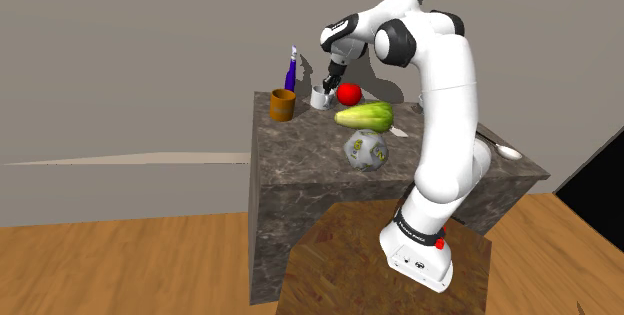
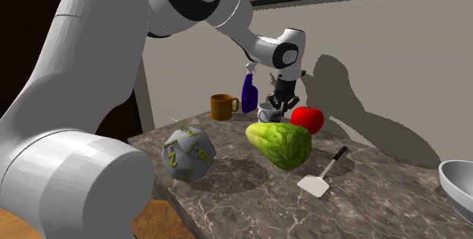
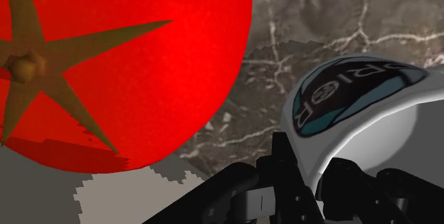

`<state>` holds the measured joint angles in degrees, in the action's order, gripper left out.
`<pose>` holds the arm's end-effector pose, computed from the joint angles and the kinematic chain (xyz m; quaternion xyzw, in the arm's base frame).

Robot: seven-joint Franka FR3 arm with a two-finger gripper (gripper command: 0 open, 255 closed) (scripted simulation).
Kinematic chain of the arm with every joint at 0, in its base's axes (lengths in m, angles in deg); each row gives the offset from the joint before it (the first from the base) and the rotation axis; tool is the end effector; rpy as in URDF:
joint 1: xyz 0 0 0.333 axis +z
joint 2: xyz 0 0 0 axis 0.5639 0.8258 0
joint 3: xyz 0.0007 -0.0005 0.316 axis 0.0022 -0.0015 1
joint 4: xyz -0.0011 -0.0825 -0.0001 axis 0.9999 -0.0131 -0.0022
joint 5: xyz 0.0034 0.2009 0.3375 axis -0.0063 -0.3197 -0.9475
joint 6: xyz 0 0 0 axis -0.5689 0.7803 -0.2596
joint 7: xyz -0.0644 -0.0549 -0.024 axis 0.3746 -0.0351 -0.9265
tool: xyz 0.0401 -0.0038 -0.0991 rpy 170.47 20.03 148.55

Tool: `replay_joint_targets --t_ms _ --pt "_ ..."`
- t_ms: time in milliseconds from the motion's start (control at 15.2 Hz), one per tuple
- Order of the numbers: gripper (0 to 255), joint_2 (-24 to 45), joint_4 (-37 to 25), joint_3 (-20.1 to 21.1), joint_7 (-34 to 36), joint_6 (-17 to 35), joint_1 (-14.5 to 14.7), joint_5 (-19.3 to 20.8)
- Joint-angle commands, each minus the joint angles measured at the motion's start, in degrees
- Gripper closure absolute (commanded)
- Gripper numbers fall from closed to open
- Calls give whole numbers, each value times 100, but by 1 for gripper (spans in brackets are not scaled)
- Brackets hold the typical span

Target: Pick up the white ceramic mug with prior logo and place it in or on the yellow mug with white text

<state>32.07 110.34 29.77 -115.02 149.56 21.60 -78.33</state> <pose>0.5712 -0.3882 0.3341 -0.9982 0.0076 -0.0531 0.0275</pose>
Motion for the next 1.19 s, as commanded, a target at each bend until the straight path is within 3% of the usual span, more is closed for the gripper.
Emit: replay_joint_targets --t_ms 0,330,1122 --pt "255 0 0 0 0 0 0 0" --pt "255 1 0 0 0 1 0 0" --pt "255 -349 -407 -135 213 -710 44 242"
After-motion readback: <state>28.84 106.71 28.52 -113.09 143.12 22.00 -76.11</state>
